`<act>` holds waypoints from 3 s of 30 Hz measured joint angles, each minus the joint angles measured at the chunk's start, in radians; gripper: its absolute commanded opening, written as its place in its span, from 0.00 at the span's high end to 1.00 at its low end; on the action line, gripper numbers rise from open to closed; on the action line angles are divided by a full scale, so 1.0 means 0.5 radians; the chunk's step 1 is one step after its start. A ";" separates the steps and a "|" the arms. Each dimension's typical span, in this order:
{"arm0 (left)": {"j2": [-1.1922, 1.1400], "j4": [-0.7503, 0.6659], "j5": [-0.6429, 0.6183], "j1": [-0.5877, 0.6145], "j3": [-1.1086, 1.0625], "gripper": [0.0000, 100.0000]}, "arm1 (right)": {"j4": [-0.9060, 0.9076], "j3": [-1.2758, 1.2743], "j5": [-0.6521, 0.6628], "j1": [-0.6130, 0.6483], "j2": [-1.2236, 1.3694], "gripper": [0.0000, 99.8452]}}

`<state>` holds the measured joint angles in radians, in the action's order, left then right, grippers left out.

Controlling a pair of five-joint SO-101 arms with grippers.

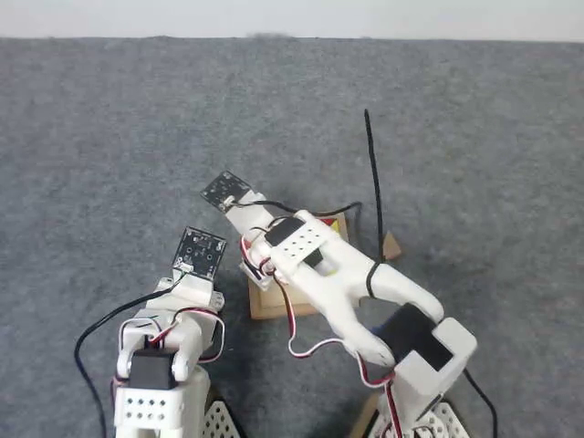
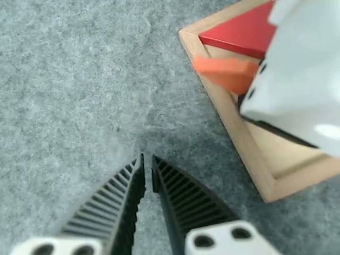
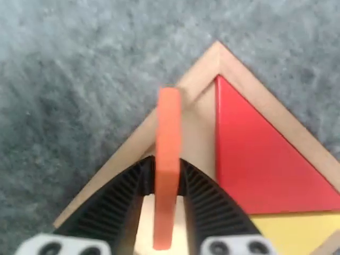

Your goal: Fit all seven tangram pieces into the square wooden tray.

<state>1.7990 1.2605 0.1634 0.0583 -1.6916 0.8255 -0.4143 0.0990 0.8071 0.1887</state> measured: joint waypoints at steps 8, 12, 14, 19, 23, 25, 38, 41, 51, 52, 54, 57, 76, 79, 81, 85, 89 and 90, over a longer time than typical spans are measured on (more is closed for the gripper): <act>0.000 0.000 0.000 0.000 0.000 0.98 | 0.006 0.015 -0.006 -0.021 -0.049 0.84; 0.000 0.000 0.000 0.000 0.000 0.98 | 0.012 -0.015 -0.006 -0.092 -0.199 0.84; 0.000 0.000 0.000 0.000 0.000 0.98 | 0.015 -0.043 -0.006 -0.114 -0.270 0.84; 0.000 0.000 0.000 0.000 0.000 0.98 | 0.015 -0.046 -0.006 -0.123 -0.328 0.84; 0.000 0.000 0.000 0.000 0.000 0.98 | -0.021 -0.046 -0.006 -0.123 -0.316 0.84; 0.000 0.000 0.000 0.000 0.000 0.98 | -0.071 -0.046 -0.006 -0.123 -0.270 0.84; 0.000 0.000 0.000 0.000 0.000 0.98 | -0.138 -0.046 -0.006 -0.187 -0.092 0.84; 0.000 0.000 0.000 0.000 0.000 0.98 | -0.138 -0.046 -0.006 -0.187 -0.083 0.84; 0.000 0.000 0.000 0.000 0.000 0.98 | -0.150 -0.095 -0.006 -0.187 -0.089 0.88; 0.000 0.000 0.000 0.000 0.000 0.98 | -0.150 -0.101 -0.003 -0.187 -0.095 0.88; 0.000 0.000 0.000 0.000 0.000 0.98 | -0.153 -0.153 0.028 -0.184 -0.123 0.88; 0.000 0.000 0.000 0.000 0.000 0.98 | -0.104 -0.193 0.071 -0.175 -0.175 0.88; 0.000 0.000 0.000 0.000 0.000 0.98 | -0.049 -0.494 0.132 -0.144 -0.531 0.98; 0.000 0.000 0.000 0.000 0.000 0.98 | -0.049 -0.384 0.104 -0.144 -0.537 0.97; 0.000 0.000 0.000 0.000 0.000 0.98 | -0.049 -0.341 0.101 -0.126 -0.537 0.97; 0.000 0.000 0.000 0.000 0.000 0.98 | -0.049 -0.255 0.095 -0.040 -0.439 0.98; 0.000 0.000 0.000 0.000 0.000 0.98 | -0.049 -0.153 0.095 -0.034 -0.187 0.99; 0.000 0.000 0.000 0.000 0.000 0.98 | -0.049 -0.126 0.095 -0.040 -0.147 0.99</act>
<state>1.7990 1.2605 0.1634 0.0583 -1.6916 0.8009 -0.4772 0.1465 0.7871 0.1151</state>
